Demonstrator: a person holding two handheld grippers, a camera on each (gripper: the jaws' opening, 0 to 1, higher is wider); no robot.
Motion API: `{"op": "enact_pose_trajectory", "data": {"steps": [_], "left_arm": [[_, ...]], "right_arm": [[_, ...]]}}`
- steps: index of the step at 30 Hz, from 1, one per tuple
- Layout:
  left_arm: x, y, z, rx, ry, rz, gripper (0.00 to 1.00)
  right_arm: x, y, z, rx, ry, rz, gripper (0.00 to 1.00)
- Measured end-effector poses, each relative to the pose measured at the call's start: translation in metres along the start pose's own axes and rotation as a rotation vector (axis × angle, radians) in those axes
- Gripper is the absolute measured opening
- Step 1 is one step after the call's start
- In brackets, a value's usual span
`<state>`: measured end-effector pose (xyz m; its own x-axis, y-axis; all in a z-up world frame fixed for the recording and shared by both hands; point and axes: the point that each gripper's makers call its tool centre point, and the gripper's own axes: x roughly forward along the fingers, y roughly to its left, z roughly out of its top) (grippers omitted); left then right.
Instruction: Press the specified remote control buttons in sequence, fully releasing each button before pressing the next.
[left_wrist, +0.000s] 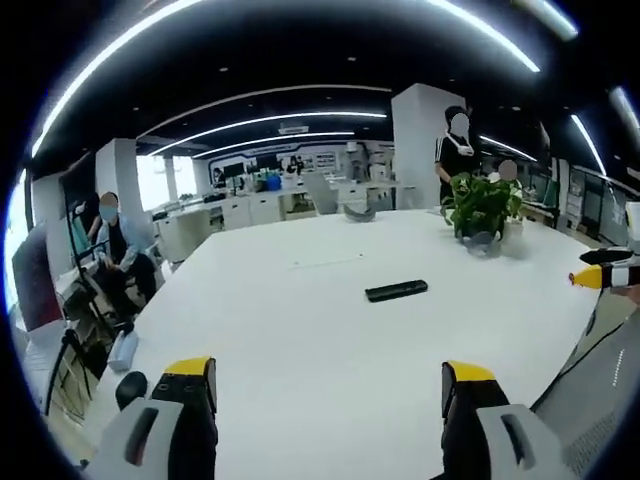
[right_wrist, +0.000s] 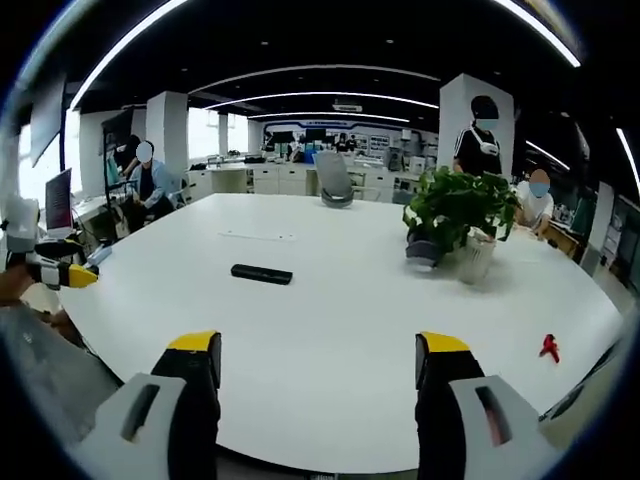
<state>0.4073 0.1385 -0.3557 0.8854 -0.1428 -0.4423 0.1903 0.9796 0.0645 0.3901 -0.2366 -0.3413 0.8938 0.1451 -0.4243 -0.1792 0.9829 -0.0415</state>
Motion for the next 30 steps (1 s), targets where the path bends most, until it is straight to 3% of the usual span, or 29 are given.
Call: {"op": "enact_pose_trajectory", "data": {"steps": [3,8,11,14,20,24,30], "left_arm": [[0.002,0.003,-0.008,0.014,0.040,0.023,0.96],[0.001,-0.002,-0.007,0.009,0.036,0.000,0.96],[-0.002,-0.014,0.003,-0.010,-0.010,-0.058,0.96],[-0.002,-0.028,0.005,0.017,-0.022,-0.121,0.96],[-0.002,-0.048,0.000,0.088,-0.004,-0.198,0.96],[0.001,-0.047,-0.002,0.082,0.010,-0.211,0.96],[0.002,-0.031,0.000,-0.027,0.001,-0.188,0.96]], "right_arm": [[0.002,0.006,-0.002,-0.023,0.015,0.021,0.81],[0.003,0.011,-0.005,-0.049,0.034,0.042,0.80],[-0.003,-0.002,0.004,-0.030,-0.028,-0.017,0.79],[-0.003,-0.012,-0.004,0.015,0.010,-0.057,0.79],[-0.001,-0.012,-0.004,-0.018,0.019,-0.073,0.80],[0.001,-0.009,-0.008,-0.034,0.046,-0.070,0.79],[-0.003,-0.017,-0.002,0.006,0.011,-0.096,0.78]]}}
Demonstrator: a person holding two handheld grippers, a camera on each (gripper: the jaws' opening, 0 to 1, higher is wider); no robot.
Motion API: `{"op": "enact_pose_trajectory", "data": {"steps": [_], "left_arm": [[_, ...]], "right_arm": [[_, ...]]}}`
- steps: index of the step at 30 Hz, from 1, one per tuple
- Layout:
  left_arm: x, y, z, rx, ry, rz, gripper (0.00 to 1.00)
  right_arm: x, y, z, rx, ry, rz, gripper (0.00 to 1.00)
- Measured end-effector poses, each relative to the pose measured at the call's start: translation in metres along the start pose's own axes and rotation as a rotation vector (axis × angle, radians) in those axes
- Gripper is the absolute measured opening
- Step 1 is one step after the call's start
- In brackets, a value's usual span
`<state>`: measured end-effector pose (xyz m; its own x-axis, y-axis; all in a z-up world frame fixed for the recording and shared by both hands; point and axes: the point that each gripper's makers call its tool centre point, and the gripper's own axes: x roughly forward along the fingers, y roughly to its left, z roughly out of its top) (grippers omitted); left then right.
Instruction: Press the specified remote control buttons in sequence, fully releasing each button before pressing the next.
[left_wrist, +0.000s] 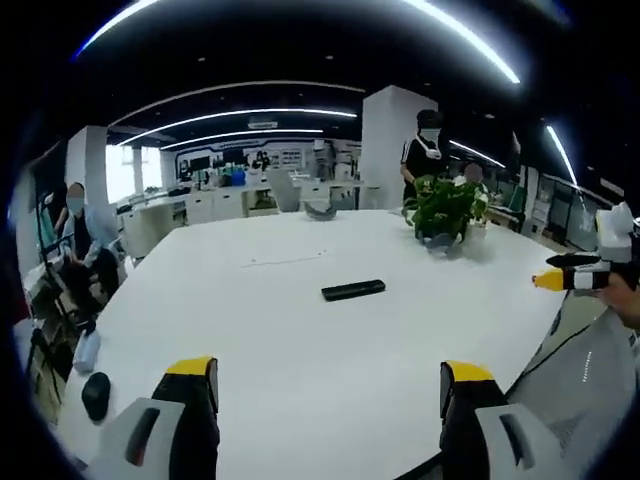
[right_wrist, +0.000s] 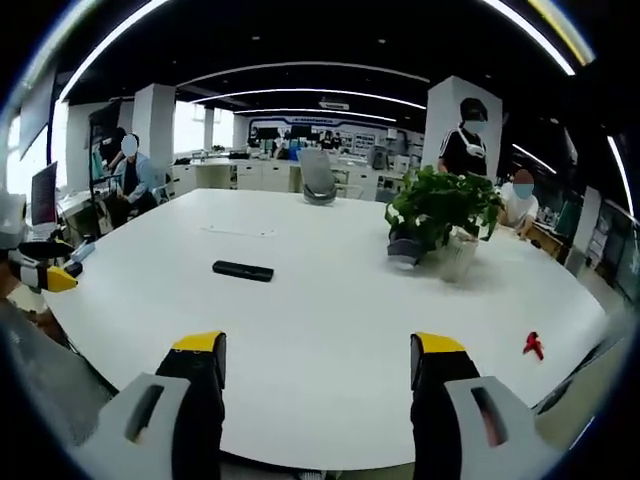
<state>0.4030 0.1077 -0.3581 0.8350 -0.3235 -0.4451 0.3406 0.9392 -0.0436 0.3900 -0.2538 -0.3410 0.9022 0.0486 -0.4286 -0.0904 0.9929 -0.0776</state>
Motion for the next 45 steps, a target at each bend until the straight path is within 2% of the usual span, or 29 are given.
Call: {"op": "enact_pose_trajectory", "data": {"steps": [3,6,13,20,22,25,30,31,33,37,45], "left_arm": [[0.003,0.001,-0.004,-0.017,0.014,-0.005,0.96],[0.004,0.002,-0.004,-0.001,0.015,0.001,0.96],[0.004,0.002,-0.005,0.024,0.028,0.012,0.96],[0.010,-0.014,-0.006,0.043,0.063,-0.081,0.92],[0.016,-0.011,0.001,0.094,0.055,-0.083,0.88],[0.027,-0.010,0.009,0.157,0.086,-0.108,0.86],[0.049,-0.017,0.036,0.269,0.099,-0.162,0.80],[0.057,-0.018,0.045,0.294,0.092,-0.170,0.80],[0.070,-0.021,0.054,0.335,0.111,-0.198,0.80],[0.096,-0.029,0.074,0.435,0.109,-0.248,0.80],[0.145,-0.048,0.101,0.567,0.160,-0.332,0.76]], "right_arm": [[0.001,-0.001,-0.002,0.013,0.013,-0.002,0.78],[0.002,0.001,-0.003,0.004,0.020,0.006,0.77],[0.004,0.013,-0.005,-0.035,0.036,0.060,0.78],[0.004,0.013,-0.005,-0.034,0.035,0.070,0.77],[0.004,0.014,-0.006,-0.033,0.035,0.085,0.76],[0.004,0.017,-0.006,-0.050,0.038,0.101,0.76],[0.005,0.010,-0.010,-0.049,0.050,0.092,0.75],[0.005,0.008,-0.011,-0.043,0.051,0.088,0.74],[0.005,0.005,-0.011,-0.029,0.052,0.081,0.73],[0.003,0.002,-0.009,-0.005,0.037,0.074,0.72],[0.005,0.004,-0.013,-0.007,0.060,0.080,0.68]]}}
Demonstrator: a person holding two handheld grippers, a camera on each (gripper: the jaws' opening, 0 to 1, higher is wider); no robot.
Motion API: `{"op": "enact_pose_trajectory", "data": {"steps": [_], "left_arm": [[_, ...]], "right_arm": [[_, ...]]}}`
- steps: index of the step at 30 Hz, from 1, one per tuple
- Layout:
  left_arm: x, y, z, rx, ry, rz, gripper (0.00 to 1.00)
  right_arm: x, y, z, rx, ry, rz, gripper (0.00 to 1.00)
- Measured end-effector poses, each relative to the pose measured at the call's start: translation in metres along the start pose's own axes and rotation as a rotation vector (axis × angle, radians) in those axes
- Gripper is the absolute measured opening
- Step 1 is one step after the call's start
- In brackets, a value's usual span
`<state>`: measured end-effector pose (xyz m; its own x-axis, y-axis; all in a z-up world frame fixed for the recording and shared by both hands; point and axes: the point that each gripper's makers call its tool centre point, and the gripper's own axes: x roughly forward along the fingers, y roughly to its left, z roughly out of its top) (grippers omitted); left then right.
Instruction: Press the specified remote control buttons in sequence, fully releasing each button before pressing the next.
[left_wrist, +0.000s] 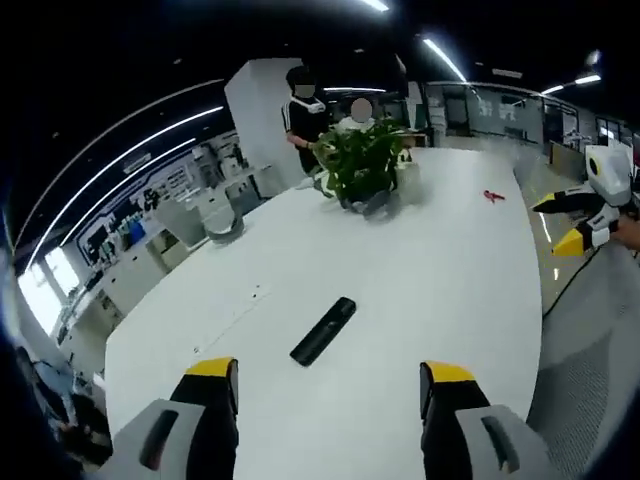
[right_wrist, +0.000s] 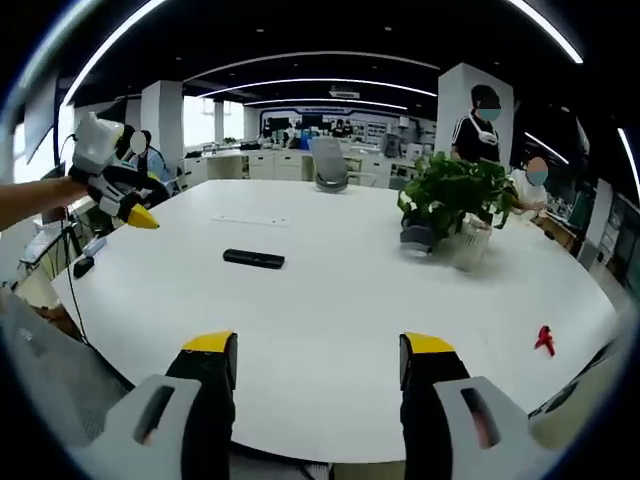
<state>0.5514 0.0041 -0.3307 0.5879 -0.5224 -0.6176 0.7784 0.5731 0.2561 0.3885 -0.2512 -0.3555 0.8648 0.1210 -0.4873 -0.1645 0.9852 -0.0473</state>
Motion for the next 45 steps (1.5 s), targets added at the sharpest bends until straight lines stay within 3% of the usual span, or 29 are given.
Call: {"op": "enact_pose_trajectory", "data": {"steps": [7,16,21,27,29,32,45], "left_arm": [[0.035,0.002,0.009,0.104,0.056,-0.090,0.73],[0.086,0.019,-0.014,0.183,0.174,-0.170,0.65],[0.109,0.030,-0.029,0.195,0.249,-0.204,0.65],[0.134,0.034,-0.042,0.220,0.300,-0.254,0.63],[0.138,0.029,-0.048,0.168,0.332,-0.301,0.63],[0.154,0.034,-0.056,0.196,0.353,-0.310,0.62],[0.186,0.035,-0.084,0.151,0.448,-0.386,0.62]], "right_arm": [[0.002,0.002,-0.004,-0.014,0.029,0.007,0.66],[0.004,0.000,-0.010,-0.013,0.059,-0.002,0.64],[0.005,0.000,-0.012,-0.017,0.072,-0.003,0.63],[0.006,0.000,-0.014,-0.016,0.085,-0.004,0.62],[0.006,0.000,-0.016,-0.015,0.096,-0.004,0.61],[0.007,0.000,-0.017,-0.017,0.103,-0.002,0.61],[0.005,-0.009,-0.015,0.018,0.090,-0.036,0.56]]}}
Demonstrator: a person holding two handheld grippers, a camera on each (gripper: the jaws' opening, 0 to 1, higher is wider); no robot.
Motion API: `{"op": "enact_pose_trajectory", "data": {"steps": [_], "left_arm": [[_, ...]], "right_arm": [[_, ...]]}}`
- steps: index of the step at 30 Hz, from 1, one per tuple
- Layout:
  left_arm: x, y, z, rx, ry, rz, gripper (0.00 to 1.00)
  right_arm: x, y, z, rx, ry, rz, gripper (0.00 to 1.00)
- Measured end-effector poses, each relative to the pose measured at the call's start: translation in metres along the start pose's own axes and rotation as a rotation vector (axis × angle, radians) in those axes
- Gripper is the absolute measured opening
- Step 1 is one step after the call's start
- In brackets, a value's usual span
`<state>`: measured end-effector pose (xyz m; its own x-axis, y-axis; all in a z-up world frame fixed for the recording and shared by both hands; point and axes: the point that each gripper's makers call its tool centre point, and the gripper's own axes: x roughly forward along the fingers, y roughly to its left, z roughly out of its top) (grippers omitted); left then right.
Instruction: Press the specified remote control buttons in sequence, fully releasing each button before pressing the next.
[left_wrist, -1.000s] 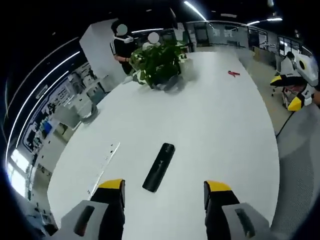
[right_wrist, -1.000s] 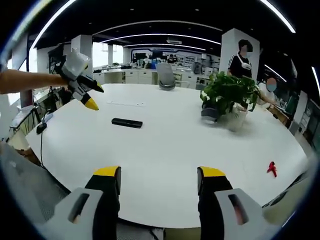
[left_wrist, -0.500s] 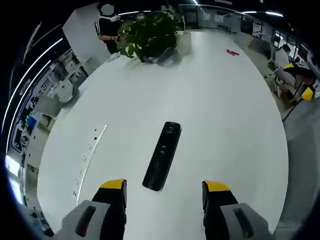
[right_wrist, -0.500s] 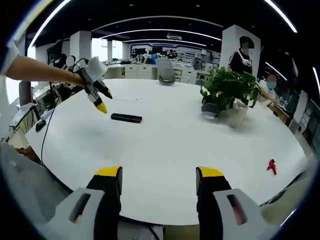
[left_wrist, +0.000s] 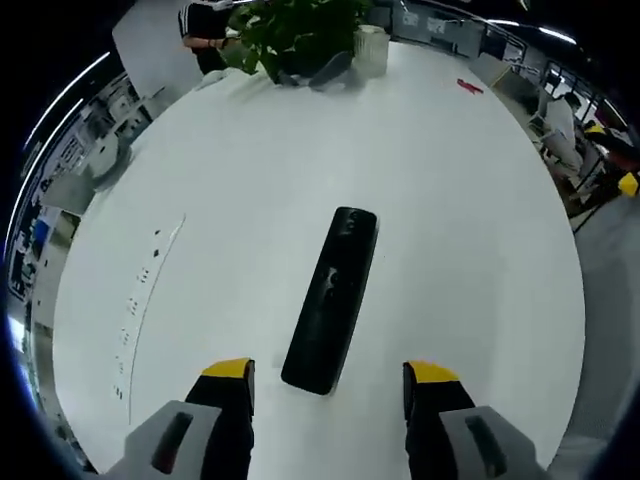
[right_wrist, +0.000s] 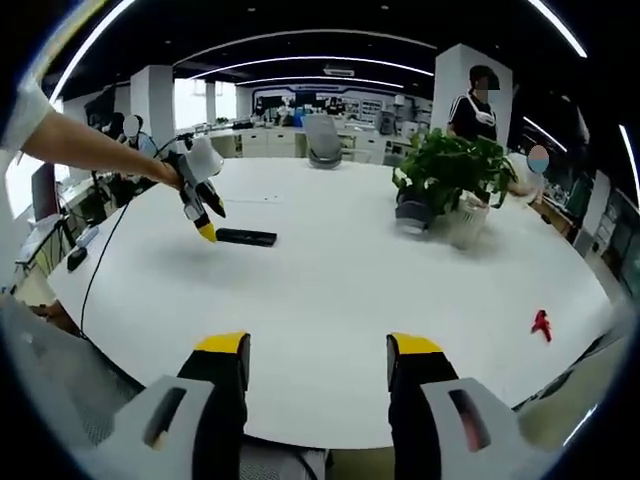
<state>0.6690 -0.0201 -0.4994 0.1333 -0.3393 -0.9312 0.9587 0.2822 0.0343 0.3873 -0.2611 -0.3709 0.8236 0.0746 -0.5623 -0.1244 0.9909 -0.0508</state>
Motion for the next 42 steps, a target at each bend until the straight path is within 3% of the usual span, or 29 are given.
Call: {"op": "enact_pose_trajectory", "data": {"steps": [12,27,42], "left_arm": [[0.020,0.003,-0.008,-0.007,0.056,-0.021,0.58],[0.020,0.001,-0.005,0.001,0.040,-0.043,0.53],[0.019,-0.013,-0.003,0.136,0.040,-0.073,0.24]], "right_arm": [[-0.001,-0.005,0.001,0.028,-0.011,-0.017,0.51],[0.000,-0.004,0.000,0.022,-0.006,-0.011,0.50],[-0.001,-0.006,-0.001,0.049,-0.004,-0.030,0.50]]}}
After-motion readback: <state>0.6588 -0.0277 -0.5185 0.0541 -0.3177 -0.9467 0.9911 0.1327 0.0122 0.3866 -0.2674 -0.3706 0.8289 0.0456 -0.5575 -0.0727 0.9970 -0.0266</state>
